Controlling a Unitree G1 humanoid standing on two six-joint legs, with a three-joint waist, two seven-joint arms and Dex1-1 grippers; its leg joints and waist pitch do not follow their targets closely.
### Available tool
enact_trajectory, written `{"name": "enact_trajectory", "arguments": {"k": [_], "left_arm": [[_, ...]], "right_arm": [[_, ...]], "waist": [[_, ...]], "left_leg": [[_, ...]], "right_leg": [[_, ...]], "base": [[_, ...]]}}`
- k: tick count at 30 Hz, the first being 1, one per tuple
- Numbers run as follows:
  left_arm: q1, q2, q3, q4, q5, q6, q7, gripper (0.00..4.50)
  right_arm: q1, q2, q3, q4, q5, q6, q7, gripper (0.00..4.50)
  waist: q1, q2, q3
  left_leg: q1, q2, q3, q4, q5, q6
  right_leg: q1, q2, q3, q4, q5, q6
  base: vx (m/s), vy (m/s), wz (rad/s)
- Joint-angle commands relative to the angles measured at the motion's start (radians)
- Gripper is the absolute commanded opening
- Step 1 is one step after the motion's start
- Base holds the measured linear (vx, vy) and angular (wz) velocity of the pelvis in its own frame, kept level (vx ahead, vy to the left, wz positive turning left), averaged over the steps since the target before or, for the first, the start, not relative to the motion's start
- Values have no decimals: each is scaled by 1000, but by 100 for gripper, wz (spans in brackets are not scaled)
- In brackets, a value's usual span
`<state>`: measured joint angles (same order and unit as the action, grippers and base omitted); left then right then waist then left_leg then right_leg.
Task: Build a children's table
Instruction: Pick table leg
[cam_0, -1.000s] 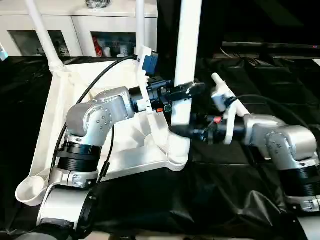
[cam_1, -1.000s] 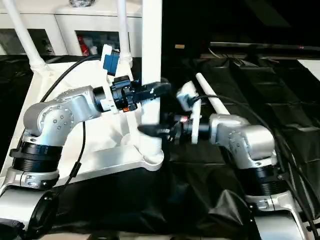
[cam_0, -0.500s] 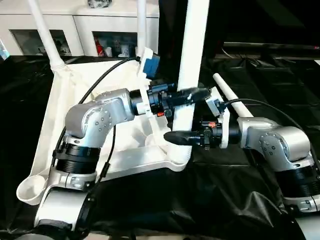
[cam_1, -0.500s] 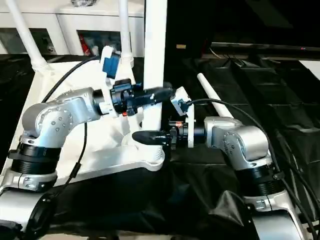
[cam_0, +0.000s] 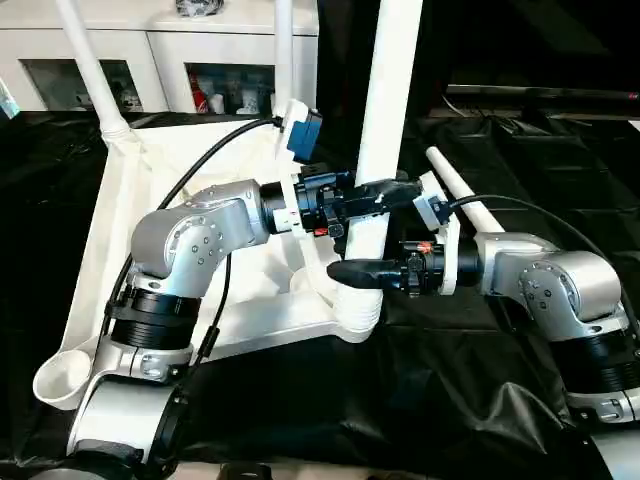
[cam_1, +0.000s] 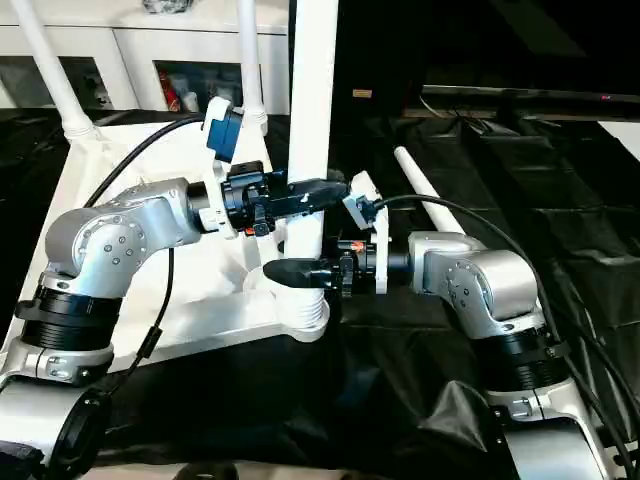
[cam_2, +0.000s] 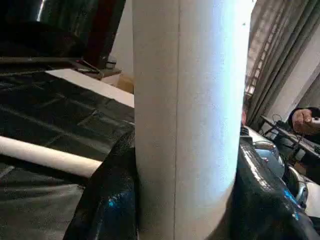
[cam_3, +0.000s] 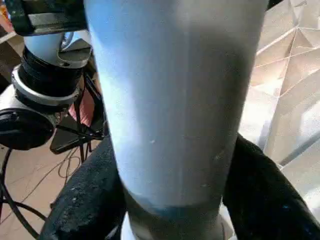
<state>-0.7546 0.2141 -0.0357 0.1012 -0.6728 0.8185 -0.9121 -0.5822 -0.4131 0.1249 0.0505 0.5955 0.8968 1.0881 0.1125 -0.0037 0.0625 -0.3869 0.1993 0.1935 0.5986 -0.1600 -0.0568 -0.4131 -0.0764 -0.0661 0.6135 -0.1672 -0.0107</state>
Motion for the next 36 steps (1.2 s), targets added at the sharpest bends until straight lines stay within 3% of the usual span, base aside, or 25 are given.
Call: {"name": "enact_trajectory", "arguments": {"k": [1, 6, 12, 15, 19, 22, 24, 27, 28, 29, 30, 31, 32, 33, 34, 36], "left_arm": [[-1, 3, -7, -21, -8, 6, -15, 188], [-2, 5, -4, -17, -9, 4, -15, 188], [-6, 4, 9, 5, 16, -30, 17, 188], [-9, -1, 17, 22, 20, -38, 28, 258], [-14, -66, 107, 33, -15, -132, 88, 293], [-37, -131, 230, 76, -98, -185, 174, 303], [-47, -164, 296, 96, -114, -286, 222, 303], [-60, -167, 356, 111, -180, -272, 244, 303], [-48, -146, 345, 99, -159, -267, 231, 303], [-7, -88, 275, 69, -57, -283, 186, 303], [6, -70, 250, 60, -22, -291, 171, 303], [71, 30, 110, 31, 135, -331, 92, 303], [74, 36, 102, 30, 144, -333, 88, 303], [107, 86, 44, 18, 192, -344, 48, 303], [177, 176, -45, -14, 254, -384, -40, 303], [191, 191, -54, -22, 253, -382, -57, 303]], "right_arm": [[-16, -8, -16, 7, -2, 9, -15, 240], [-16, -7, -17, 10, 0, 10, -17, 205], [-19, -6, -17, 17, 1, 4, -22, 196], [-20, -1, -20, 21, 0, -2, -26, 194], [-21, 10, -31, 28, 4, -16, -35, 192], [-20, 31, -52, 35, 15, -32, -49, 191], [-19, 54, -75, 40, 23, -48, -69, 191], [-15, 74, -94, 43, 27, -71, -92, 191], [-10, 85, -104, 44, 22, -94, -111, 191], [-1, 103, -117, 48, 2, -137, -155, 191], [1, 107, -120, 49, -5, -148, -168, 191], [15, 122, -116, 65, -54, -208, -218, 191], [15, 123, -116, 66, -57, -211, -221, 191], [26, 126, -103, 77, -94, -252, -241, 191], [50, 131, -76, 115, -174, -333, -296, 191], [54, 133, -73, 123, -186, -343, -308, 191]], "waist": [[2, -12, -79], [2, -11, -80], [2, -11, -79], [2, -12, -80], [3, -12, -80], [5, -13, -83], [4, -14, -83], [4, -11, -83], [4, -9, -83], [4, -7, -84], [2, -6, -83], [-1, -3, -82], [-2, 1, -81], [-5, 4, -81], [-1, 8, -81], [-9, 7, -79]], "left_leg": [[19, 25, -13, -60, -164, 0], [20, 25, -14, -60, -163, -2], [21, 25, -14, -60, -171, -5], [21, 24, -13, -59, -174, -7], [17, 23, -14, -57, -170, -5], [15, 22, -14, -54, -162, 2], [12, 20, -14, -54, -166, 10], [17, 22, -15, -55, -170, 10], [19, 23, -15, -56, -170, 8], [20, 25, -17, -58, -170, 7], [20, 27, -19, -61, -169, 8], [23, 30, -20, -64, -177, 0], [25, 32, -23, -67, -181, -11], [27, 28, -17, -67, -184, -26], [28, 32, -21, -69, -189, -39], [29, 29, -16, -71, -203, -49]], "right_leg": [[57, -60, 41, -72, -252, -159], [57, -60, 41, -71, -248, -159], [56, -59, 41, -73, -257, -158], [56, -59, 41, -73, -262, -155], [59, -61, 40, -76, -249, -163], [62, -62, 39, -71, -222, -176], [62, -60, 38, -75, -224, -173], [59, -59, 37, -71, -229, -167], [57, -59, 37, -71, -231, -168], [55, -59, 37, -70, -230, -162], [54, -59, 37, -73, -239, -151], [50, -59, 38, -72, -255, -132], [47, -60, 39, -73, -277, -110], [47, -56, 41, -70, -264, -116], [43, -63, 42, -71, -267, -117], [42, -56, 42, -70, -267, -121]], "base": [[0, 0, 0], [0, 0, 0], [0, 0, 0], [0, 0, 0], [0, 0, 0], [0, 0, 0], [0, 0, 0], [0, 0, 0], [0, 0, 0], [0, 0, 0], [0, 0, 0], [0, 0, 0], [0, 0, 0], [0, 0, 0], [0, 0, 0], [0, 0, 0]]}}
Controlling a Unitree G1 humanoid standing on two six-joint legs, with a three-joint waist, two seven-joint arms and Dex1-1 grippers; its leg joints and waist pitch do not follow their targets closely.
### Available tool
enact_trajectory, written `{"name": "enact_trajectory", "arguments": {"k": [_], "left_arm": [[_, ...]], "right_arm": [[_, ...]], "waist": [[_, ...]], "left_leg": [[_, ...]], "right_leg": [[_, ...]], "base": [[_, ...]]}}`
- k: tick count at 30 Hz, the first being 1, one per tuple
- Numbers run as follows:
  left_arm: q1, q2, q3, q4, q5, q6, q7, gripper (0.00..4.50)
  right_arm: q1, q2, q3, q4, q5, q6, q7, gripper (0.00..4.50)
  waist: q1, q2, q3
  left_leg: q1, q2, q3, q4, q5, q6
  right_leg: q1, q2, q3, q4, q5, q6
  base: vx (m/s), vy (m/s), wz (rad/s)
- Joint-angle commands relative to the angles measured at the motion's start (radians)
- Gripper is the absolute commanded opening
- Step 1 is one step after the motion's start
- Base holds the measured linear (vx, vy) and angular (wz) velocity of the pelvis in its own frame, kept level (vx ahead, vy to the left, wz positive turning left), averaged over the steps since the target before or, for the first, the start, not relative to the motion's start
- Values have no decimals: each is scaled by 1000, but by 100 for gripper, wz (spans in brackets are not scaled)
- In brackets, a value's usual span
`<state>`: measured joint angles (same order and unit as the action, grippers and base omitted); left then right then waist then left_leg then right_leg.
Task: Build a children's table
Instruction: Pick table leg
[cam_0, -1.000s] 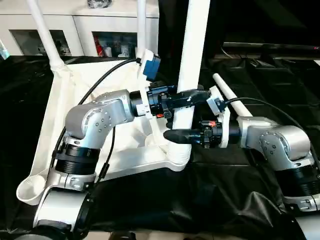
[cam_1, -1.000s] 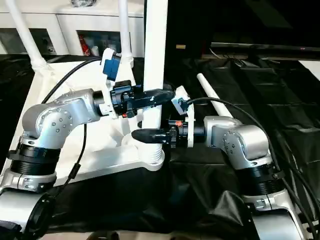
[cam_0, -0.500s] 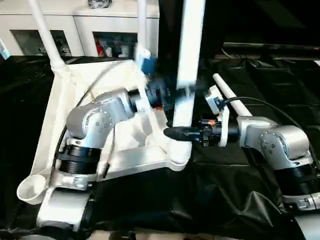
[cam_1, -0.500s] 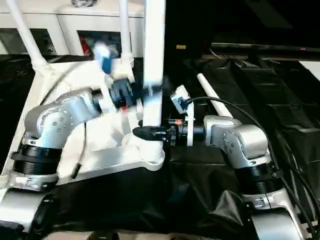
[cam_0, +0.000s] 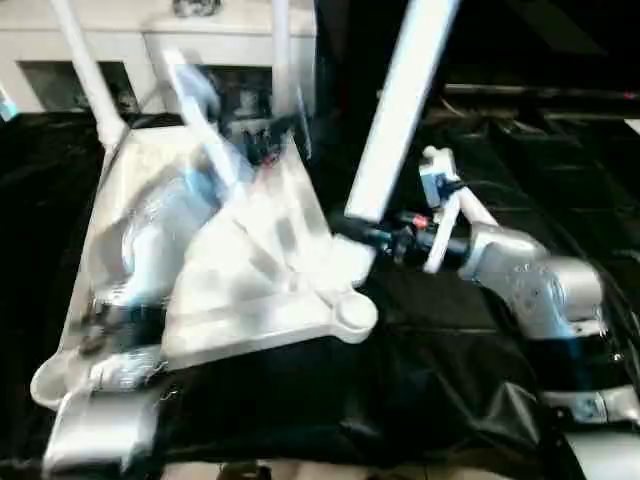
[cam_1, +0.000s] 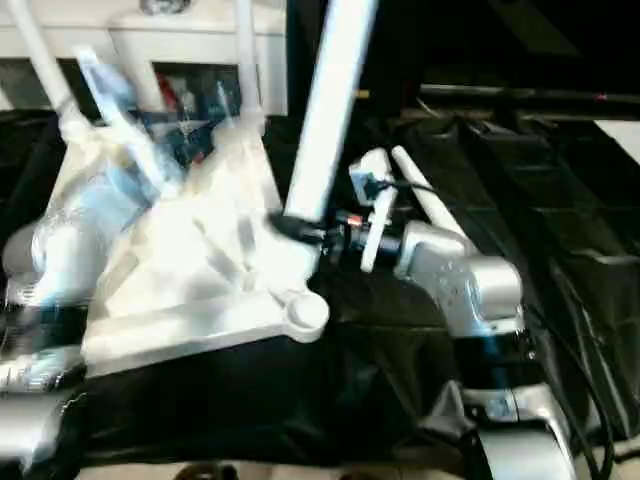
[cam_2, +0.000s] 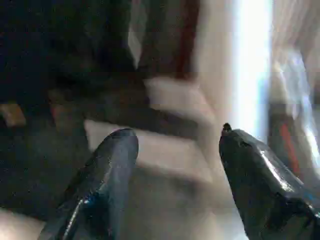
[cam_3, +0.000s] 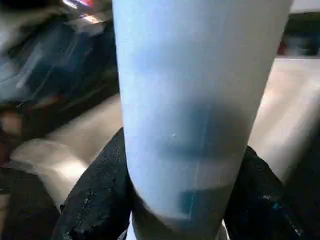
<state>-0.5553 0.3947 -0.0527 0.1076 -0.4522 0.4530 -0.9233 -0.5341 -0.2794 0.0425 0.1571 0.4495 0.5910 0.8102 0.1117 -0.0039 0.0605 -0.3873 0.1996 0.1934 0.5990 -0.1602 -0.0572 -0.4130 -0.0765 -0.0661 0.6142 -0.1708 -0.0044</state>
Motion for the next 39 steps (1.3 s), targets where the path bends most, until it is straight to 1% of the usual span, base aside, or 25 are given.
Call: {"name": "enact_trajectory", "arguments": {"k": [1, 2, 3, 4, 6, 7, 8, 9, 10, 11, 12, 13, 14, 15, 16, 17, 21, 22, 25, 28, 30, 33, 36, 37, 39], "left_arm": [[20, 40, -55, -49, 24, 2, -72, 303], [42, 71, -74, -71, 11, 18, -102, 303], [55, 89, -87, -85, 7, 24, -121, 303], [69, 111, -106, -96, 14, 25, -137, 303], [97, 155, -162, -109, 61, -6, -167, 303], [114, 175, -196, -115, 93, -12, -184, 303], [119, 181, -207, -115, 102, -6, -190, 303], [123, 184, -216, -114, 112, -1, -189, 303], [128, 188, -230, -111, 129, 7, -186, 303], [135, 196, -251, -107, 146, 24, -189, 277], [140, 204, -267, -108, 156, 41, -193, 270], [147, 212, -280, -114, 167, 56, -189, 266], [148, 213, -284, -114, 173, 63, -178, 266], [146, 212, -292, -108, 190, 76, -143, 242], [146, 212, -292, -108, 190, 76, -143, 230], [145, 213, -295, -105, 199, 77, -130, 224], [157, 221, -316, -117, 234, 94, -124, 209], [158, 226, -326, -116, 257, 100, -111, 186], [157, 229, -330, -112, 269, 99, -107, 180], [159, 238, -334, -111, 278, 102, -104, 140], [159, 237, -334, -111, 281, 102, -100, 137], [161, 240, -342, -110, 296, 100, -99, 101], [166, 246, -356, -115, 314, 95, -105, 75], [169, 246, -357, -119, 316, 95, -108, 75], [172, 244, -356, -125, 313, 100, -111, 53]], "right_arm": [[12, 5, 11, 31, -62, -54, -62, 191], [16, 9, 13, 42, -79, -68, -90, 191], [19, 11, 14, 47, -88, -76, -107, 191], [23, 15, 14, 52, -97, -82, -125, 191], [36, 24, 19, 57, -116, -101, -162, 191], [45, 34, 20, 62, -129, -120, -185, 191], [48, 39, 21, 63, -135, -127, -191, 191], [51, 43, 22, 66, -140, -133, -197, 191], [54, 49, 22, 70, -149, -141, -206, 191], [59, 56, 22, 75, -156, -147, -217, 191], [61, 61, 21, 77, -161, -151, -224, 191], [63, 68, 17, 81, -169, -157, -240, 191], [63, 70, 17, 82, -171, -160, -244, 191], [64, 73, 18, 83, -174, -165, -250, 191], [64, 73, 18, 83, -174, -165, -250, 191], [64, 74, 19, 84, -175, -169, -253, 191], [70, 82, 23, 80, -184, -176, -265, 191], [72, 85, 27, 79, -188, -177, -260, 191], [72, 87, 29, 79, -192, -179, -259, 191], [72, 89, 32, 78, -194, -180, -259, 191], [72, 88, 33, 80, -195, -181, -258, 191], [71, 88, 34, 82, -196, -185, -258, 191], [70, 89, 33, 82, -199, -186, -256, 190], [70, 89, 33, 83, -199, -186, -256, 190], [70, 88, 33, 83, -199, -186, -256, 190]], "waist": [[-5, 9, -80], [-7, 10, -78], [-7, 10, -77], [-10, 2, -76], [-10, 5, -73], [-15, 6, -70], [-17, 12, -70], [-20, 10, -70], [-21, 11, -70], [-24, 10, -70], [-24, 17, -71], [-29, 13, -70], [-29, 14, -70], [-30, 15, -70], [-31, 15, -70], [-31, 16, -70], [-31, 16, -70], [-31, 15, -70], [-30, 17, -71], [-31, 16, -72], [-31, 17, -72], [-30, 17, -72], [-31, 16, -71], [-30, 17, -71], [-30, 16, -71]], "left_leg": [[37, 29, -14, -69, -205, -57], [31, 27, -13, -72, -216, -57], [33, 27, -14, -72, -233, -62], [29, 27, -16, -76, -241, -60], [32, 28, -16, -76, -261, -59], [30, 26, -16, -78, -280, -59], [35, 27, -17, -78, -294, -65], [32, 26, -17, -79, -295, -66], [35, 27, -17, -79, -302, -69], [32, 26, -19, -80, -304, -69], [34, 27, -19, -80, -308, -71], [34, 25, -19, -80, -316, -72], [35, 25, -19, -79, -319, -71], [34, 25, -19, -79, -320, -72], [35, 25, -19, -78, -321, -71], [36, 25, -19, -78, -325, -69], [35, 24, -19, -78, -321, -66], [35, 25, -20, -78, -322, -64], [35, 25, -19, -77, -311, -62], [34, 25, -19, -77, -311, -61], [35, 25, -19, -77, -309, -61], [34, 25, -19, -77, -309, -62], [34, 25, -18, -77, -306, -58], [34, 25, -18, -77, -308, -59], [34, 25, -18, -77, -308, -59]], "right_leg": [[39, -58, 45, -68, -235, -147], [42, -55, 44, -67, -227, -160], [41, -56, 43, -66, -235, -163], [46, -57, 43, -66, -245, -164], [42, -58, 45, -69, -275, -158], [43, -58, 45, -72, -308, -146], [39, -58, 47, -73, -328, -139], [41, -59, 47, -74, -328, -138], [38, -58, 48, -77, -334, -135], [43, -58, 47, -75, -335, -136], [40, -58, 47, -75, -335, -137], [40, -56, 46, -76, -336, -140], [39, -56, 47, -76, -339, -142], [41, -56, 47, -76, -336, -143], [40, -56, 47, -76, -335, -144], [39, -55, 47, -78, -338, -144], [39, -54, 46, -77, -338, -144], [39, -54, 46, -78, -339, -143], [39, -54, 47, -76, -315, -150], [40, -53, 46, -74, -304, -155], [40, -53, 47, -73, -297, -158], [40, -54, 47, -72, -290, -160], [40, -53, 47, -73, -289, -160], [40, -54, 47, -74, -294, -158], [40, -55, 47, -74, -300, -158]], "base": [[0, 0, 0], [0, 0, 0], [0, 0, 0], [0, 0, 0], [0, 0, 0], [0, 0, 0], [0, 0, 0], [0, 0, 0], [0, 0, 0], [0, 0, 0], [0, 0, 0], [0, 0, 0], [0, 0, 0], [0, 0, 0], [0, 0, 0], [0, 0, 0], [0, 0, 0], [0, 0, 0], [0, 0, 0], [0, 0, 0], [0, 0, 0], [0, 0, 0], [0, 0, 0], [0, 0, 0], [0, 0, 0]]}}
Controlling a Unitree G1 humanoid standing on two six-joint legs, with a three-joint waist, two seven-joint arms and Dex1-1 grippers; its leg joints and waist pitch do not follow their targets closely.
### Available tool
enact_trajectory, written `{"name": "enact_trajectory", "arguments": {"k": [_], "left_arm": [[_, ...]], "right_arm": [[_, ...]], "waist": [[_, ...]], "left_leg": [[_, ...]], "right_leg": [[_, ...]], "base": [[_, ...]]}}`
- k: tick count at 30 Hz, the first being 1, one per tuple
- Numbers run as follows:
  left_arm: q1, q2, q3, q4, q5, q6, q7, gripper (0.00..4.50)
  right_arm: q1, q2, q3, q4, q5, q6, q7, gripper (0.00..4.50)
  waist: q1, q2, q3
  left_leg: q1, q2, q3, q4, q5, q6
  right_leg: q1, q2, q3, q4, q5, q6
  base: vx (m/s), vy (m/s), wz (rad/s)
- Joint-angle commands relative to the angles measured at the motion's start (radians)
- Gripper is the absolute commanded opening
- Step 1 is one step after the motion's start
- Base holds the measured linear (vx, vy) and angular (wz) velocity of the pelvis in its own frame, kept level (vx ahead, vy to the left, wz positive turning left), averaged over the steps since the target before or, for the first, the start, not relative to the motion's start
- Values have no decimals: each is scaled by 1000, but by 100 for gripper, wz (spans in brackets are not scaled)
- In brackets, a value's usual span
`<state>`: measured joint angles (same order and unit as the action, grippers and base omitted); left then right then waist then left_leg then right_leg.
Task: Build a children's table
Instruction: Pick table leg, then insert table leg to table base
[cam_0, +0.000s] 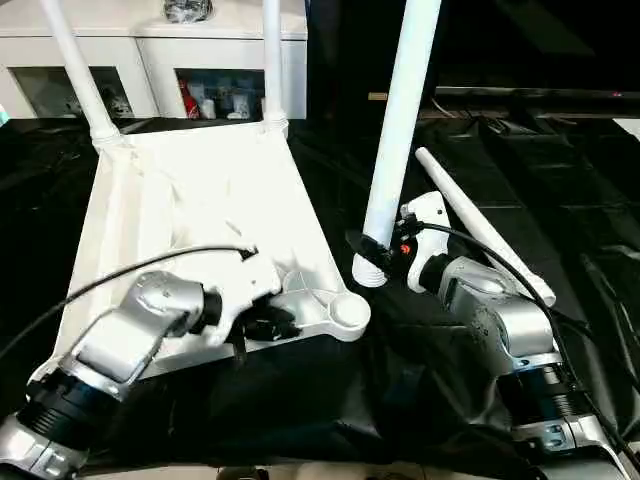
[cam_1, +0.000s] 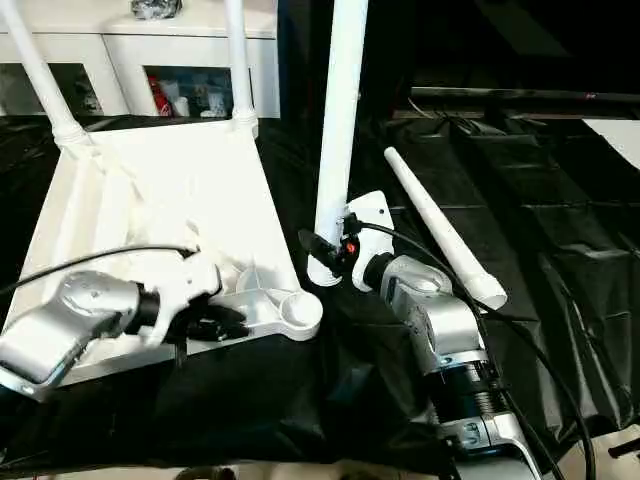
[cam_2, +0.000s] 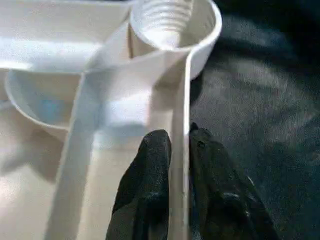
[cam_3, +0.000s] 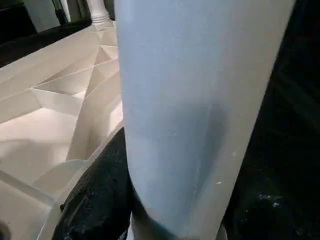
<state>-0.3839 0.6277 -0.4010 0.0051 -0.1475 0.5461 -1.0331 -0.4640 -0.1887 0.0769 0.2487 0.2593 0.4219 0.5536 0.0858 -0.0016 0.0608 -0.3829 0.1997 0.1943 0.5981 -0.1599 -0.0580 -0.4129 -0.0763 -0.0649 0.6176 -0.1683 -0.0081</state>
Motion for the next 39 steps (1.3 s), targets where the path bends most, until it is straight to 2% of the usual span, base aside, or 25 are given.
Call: {"name": "enact_trajectory", "arguments": {"k": [1, 6, 10, 15, 18, 19, 20, 22, 24, 27, 28, 29, 30, 34, 37, 39], "left_arm": [[3, 10, -8, -26, 6, 11, -4, 49], [8, 2, -2, -31, -7, 23, -7, 3], [5, 2, -14, -8, 31, 1, 8, 1], [4, -7, -3, 1, 27, -7, 16, 0], [-2, -47, 30, 25, 7, -20, 45, 0], [-11, -84, 58, 50, -6, -25, 73, 0], [-12, -87, 60, 52, -7, -25, 75, 0], [-28, -125, 70, 89, -11, -82, 87, 0], [-34, -136, 66, 99, -15, -104, 78, 0], [-40, -139, 52, 112, -15, -133, 50, 0], [-42, -143, 50, 120, -15, -143, 40, 0], [-48, -149, 49, 135, -13, -158, 25, 0], [-48, -149, 49, 136, -13, -159, 24, 0], [-73, -161, 61, 203, -6, -202, 11, 0], [-86, -169, 74, 225, -16, -214, 4, 0], [-88, -170, 76, 230, -17, -222, 0, 0]], "right_arm": [[0, -3, -1, -8, -9, -16, 1, 190], [-1, -5, 1, -7, -11, -16, 2, 190], [-1, -6, 4, -6, -15, -17, 5, 190], [-1, -7, 7, -9, -15, -16, 10, 190], [-4, -1, -2, -12, 1, -7, 17, 190], [-9, 9, -16, -15, 18, 5, 23, 190], [-9, 9, -17, -15, 20, 7, 23, 190], [-23, 7, -18, -30, 53, 42, 64, 190], [-29, -4, -5, -45, 71, 73, 104, 190], [-30, -33, 29, -56, 65, 102, 151, 190], [-31, -41, 35, -52, 57, 104, 158, 190], [-37, -51, 40, -39, 44, 103, 163, 190], [-37, -52, 40, -38, 44, 102, 163, 190], [-62, -82, 41, -10, 36, 116, 183, 190], [-68, -104, 44, -23, 52, 159, 213, 190], [-67, -113, 50, -30, 54, 171, 224, 190]], "waist": [[-4, 13, -72], [-5, 12, -71], [-6, 12, -71], [-6, 10, -70], [-6, 8, -69], [-5, 9, -70], [-5, 6, -70], [-2, 7, -71], [-1, 4, -73], [0, 5, -73], [-3, -12, -73], [1, -4, -73], [-1, -8, -72], [2, -6, -69], [2, -8, -70], [2, -7, -69]], "left_leg": [[30, 24, -19, -76, -312, -59], [30, 25, -20, -76, -317, -58], [30, 25, -20, -76, -310, -58], [29, 24, -20, -76, -315, -56], [32, 25, -19, -76, -329, -56], [33, 24, -18, -74, -333, -55], [29, 24, -19, -75, -327, -53], [28, 25, -21, -75, -322, -47], [25, 24, -21, -75, -311, -39], [25, 26, -20, -74, -289, -36], [24, 26, -17, -74, -282, -31], [24, 26, -18, -73, -271, -30], [23, 26, -17, -73, -267, -29], [27, 25, -17, -72, -291, -33], [25, 26, -20, -73, -292, -33], [28, 25, -19, -72, -300, -31]], "right_leg": [[40, -55, 46, -78, -310, -153], [39, -55, 46, -79, -322, -151], [39, -54, 46, -78, -307, -151], [39, -55, 46, -81, -332, -146], [36, -55, 46, -84, -351, -142], [36, -56, 46, -86, -358, -141], [38, -57, 46, -86, -355, -140], [40, -57, 45, -87, -355, -133], [45, -58, 45, -86, -347, -130], [41, -58, 46, -83, -326, -136], [42, -57, 45, -86, -327, -136], [42, -59, 46, -82, -329, -138], [42, -59, 46, -83, -332, -137], [37, -62, 46, -91, -397, -122], [40, -63, 45, -92, -417, -111], [36, -61, 45, -95, -429, -107]], "base": [[0, 0, 0], [0, 0, 0], [0, 0, 0], [0, 0, 0], [0, 0, 0], [0, 0, 0], [0, 0, 0], [0, 0, 0], [0, 0, 0], [0, 0, 0], [0, 0, 0], [0, 0, 0], [0, 0, 0], [0, 0, 0], [0, 0, 0], [0, 0, 0]]}}
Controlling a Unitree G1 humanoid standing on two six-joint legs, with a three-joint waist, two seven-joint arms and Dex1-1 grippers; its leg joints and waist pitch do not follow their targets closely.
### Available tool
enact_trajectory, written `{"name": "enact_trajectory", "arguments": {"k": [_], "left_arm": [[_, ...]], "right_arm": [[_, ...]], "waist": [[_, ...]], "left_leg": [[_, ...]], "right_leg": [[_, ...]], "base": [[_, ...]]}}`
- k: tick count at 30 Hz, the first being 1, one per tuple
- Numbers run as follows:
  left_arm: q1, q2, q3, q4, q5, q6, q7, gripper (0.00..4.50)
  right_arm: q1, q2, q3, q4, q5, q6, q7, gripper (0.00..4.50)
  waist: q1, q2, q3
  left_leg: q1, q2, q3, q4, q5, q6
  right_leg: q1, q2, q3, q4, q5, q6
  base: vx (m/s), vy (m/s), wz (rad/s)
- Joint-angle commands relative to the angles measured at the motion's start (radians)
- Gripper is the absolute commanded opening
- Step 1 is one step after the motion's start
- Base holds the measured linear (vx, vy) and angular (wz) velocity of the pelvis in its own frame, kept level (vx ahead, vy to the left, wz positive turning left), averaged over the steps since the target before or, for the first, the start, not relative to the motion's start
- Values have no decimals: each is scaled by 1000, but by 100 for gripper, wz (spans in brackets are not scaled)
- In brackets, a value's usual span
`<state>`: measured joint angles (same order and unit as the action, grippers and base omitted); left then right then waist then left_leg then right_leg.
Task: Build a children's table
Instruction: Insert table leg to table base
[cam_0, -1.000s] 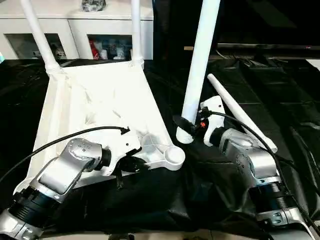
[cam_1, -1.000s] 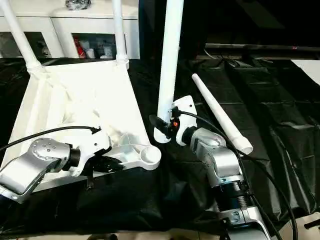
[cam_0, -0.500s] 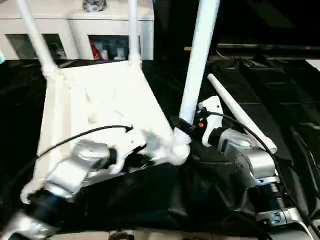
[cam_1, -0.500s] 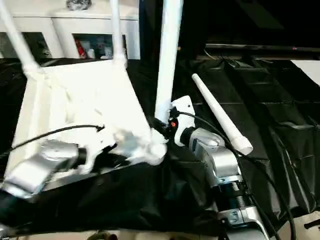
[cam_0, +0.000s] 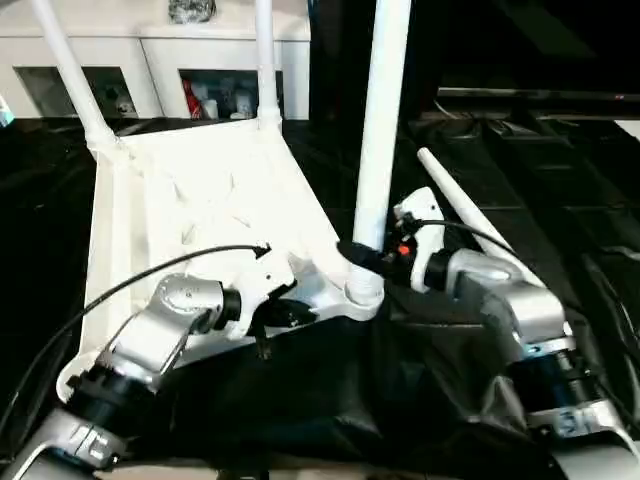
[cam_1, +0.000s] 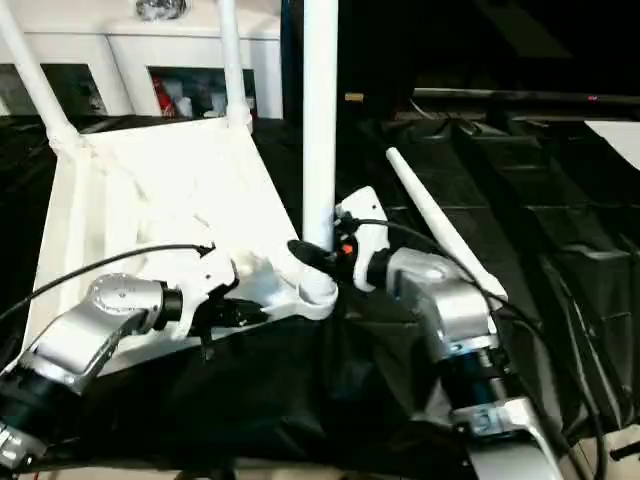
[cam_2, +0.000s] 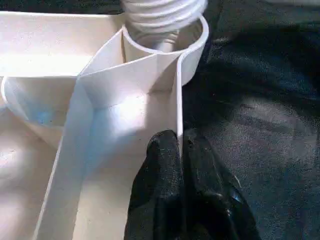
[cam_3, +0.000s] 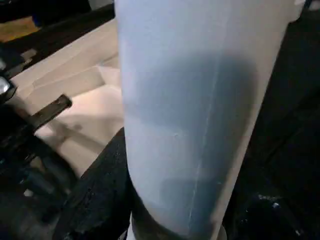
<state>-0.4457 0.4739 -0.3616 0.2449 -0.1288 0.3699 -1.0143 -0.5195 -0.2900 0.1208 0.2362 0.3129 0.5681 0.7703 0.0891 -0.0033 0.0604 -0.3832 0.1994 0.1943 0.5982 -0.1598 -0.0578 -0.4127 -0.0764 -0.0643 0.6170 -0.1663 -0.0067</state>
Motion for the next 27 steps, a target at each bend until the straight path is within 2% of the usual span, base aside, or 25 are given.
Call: {"name": "enact_trajectory", "arguments": {"k": [1, 6, 11, 12, 13, 16, 19, 27], "left_arm": [[-30, -20, 43, -2, -39, -46, -22, 0], [-37, -25, 43, 13, -37, -57, -37, 0], [-40, -27, 39, 8, -36, -65, -44, 0], [-40, -27, 38, 9, -34, -68, -45, 0], [-40, -25, 37, 8, -32, -68, -49, 0], [-38, -22, 34, 3, -29, -67, -57, 0], [-36, -18, 31, -7, -27, -63, -63, 0], [-24, -15, 29, -44, -36, -42, -73, 0]], "right_arm": [[-10, -19, 8, -24, 5, 30, 17, 190], [-11, -22, 1, -14, 8, 30, 20, 190], [-24, 13, 5, 45, -17, -17, -8, 190], [-27, 19, 5, 56, -23, -27, -14, 190], [-31, 26, 6, 70, -26, -32, -18, 190], [-40, 38, 8, 91, -21, -28, -14, 190], [-44, 41, 14, 106, -18, -24, 4, 190], [-31, 31, 7, 122, -25, -37, 14, 190]], "waist": [[-1, -4, -68], [-1, -6, -69], [-2, -6, -70], [-1, -5, -70], [-1, 0, -70], [-2, -4, -72], [-1, -3, -72], [-1, -2, -71]], "left_leg": [[27, 26, -19, -72, -301, -32], [27, 26, -20, -72, -301, -32], [26, 27, -21, -71, -299, -34], [26, 27, -21, -72, -295, -35], [28, 27, -21, -71, -298, -36], [25, 28, -20, -73, -287, -35], [25, 28, -20, -73, -283, -33], [26, 29, -19, -73, -289, -35]], "right_leg": [[36, -63, 44, -95, -438, -108], [35, -64, 42, -96, -455, -105], [34, -65, 42, -95, -447, -113], [34, -65, 42, -95, -441, -114], [33, -64, 43, -94, -431, -119], [37, -63, 43, -88, -390, -130], [38, -63, 44, -86, -377, -135], [38, -64, 44, -88, -390, -135]], "base": [[0, 0, 0], [0, 0, 0], [0, 0, 0], [0, 0, 0], [0, 0, 0], [0, 0, 0], [0, 0, 0], [0, 0, 0]]}}
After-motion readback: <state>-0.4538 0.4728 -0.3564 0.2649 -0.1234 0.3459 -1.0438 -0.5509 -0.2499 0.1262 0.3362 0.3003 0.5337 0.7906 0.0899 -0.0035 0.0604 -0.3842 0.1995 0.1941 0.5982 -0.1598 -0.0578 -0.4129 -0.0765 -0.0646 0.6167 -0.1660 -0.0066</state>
